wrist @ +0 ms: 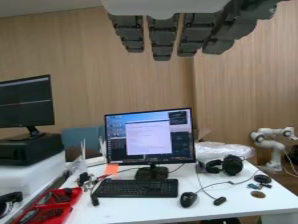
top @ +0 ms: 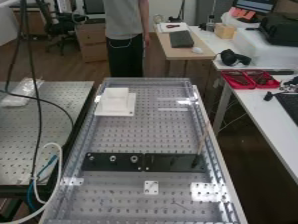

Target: Grab the bearing and place it in the white container

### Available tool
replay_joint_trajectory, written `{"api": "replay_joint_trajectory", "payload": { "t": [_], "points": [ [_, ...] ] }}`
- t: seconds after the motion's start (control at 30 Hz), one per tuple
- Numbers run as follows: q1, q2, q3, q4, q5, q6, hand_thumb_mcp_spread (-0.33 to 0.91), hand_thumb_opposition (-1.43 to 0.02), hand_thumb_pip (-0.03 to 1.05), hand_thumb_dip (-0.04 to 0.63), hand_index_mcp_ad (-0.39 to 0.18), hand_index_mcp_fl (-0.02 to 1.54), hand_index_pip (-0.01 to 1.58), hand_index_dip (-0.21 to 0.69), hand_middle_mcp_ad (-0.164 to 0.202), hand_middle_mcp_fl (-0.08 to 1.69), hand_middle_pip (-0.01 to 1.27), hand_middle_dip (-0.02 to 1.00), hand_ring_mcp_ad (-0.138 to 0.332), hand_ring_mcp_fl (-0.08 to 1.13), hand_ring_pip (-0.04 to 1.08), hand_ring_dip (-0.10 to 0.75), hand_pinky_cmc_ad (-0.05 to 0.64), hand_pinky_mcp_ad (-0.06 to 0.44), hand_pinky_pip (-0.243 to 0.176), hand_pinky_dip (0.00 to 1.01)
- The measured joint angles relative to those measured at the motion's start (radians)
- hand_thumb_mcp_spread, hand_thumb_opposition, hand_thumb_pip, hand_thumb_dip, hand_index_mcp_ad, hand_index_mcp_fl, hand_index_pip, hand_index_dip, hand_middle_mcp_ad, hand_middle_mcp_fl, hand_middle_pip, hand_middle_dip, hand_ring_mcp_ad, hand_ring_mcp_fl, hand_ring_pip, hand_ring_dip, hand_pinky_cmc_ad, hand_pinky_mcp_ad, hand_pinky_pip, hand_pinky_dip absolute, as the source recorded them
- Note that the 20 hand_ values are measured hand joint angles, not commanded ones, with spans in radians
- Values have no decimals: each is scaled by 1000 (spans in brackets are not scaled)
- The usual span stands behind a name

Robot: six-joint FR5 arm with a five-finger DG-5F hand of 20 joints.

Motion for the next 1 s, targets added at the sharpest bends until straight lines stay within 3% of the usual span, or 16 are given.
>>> {"api": "replay_joint_trajectory", "payload": {
  "t": [0.07,0.1,0.17,0.2,0.27,0.3,0.4,0.6,0.67,1.0],
  "points": [
    [1,3,-3,2,2,-1,-2,12,2,12,-12,2,7,16,75,23,19,44,68,-7,10,16,63,51,-10,16],
    [2,4,-5,3,3,-1,24,-56,30,7,-9,2,3,16,75,23,19,44,68,-7,10,19,61,51,-10,23],
    [3,7,-8,4,7,-2,103,-239,190,14,-9,5,10,35,75,24,37,44,68,-7,9,19,72,65,-10,63],
    [3,8,-8,4,8,-2,162,-326,258,19,-10,5,10,49,75,3,58,51,72,-10,24,24,98,101,-10,117],
    [4,8,-8,4,9,-2,187,-440,251,14,-10,3,19,75,75,0,75,63,75,-5,24,42,152,145,-28,199],
    [4,9,-8,4,11,-1,201,-497,253,19,-10,9,37,108,77,3,91,87,94,-5,38,59,178,190,-40,230],
    [4,11,-6,1,12,1,215,-574,262,16,-10,5,42,138,75,2,110,124,126,-5,59,80,283,265,-58,305],
    [1,12,-3,-3,13,5,213,-651,290,19,-10,2,52,187,75,3,124,150,166,-10,70,103,382,321,-91,365],
    [0,11,-2,-4,12,6,211,-651,290,16,-7,5,61,187,77,0,133,155,188,-7,73,103,396,328,-91,375],
    [0,11,-11,5,12,9,216,-682,293,14,-10,9,72,202,89,5,138,159,190,-10,91,113,429,347,-106,396]
  ]
}}
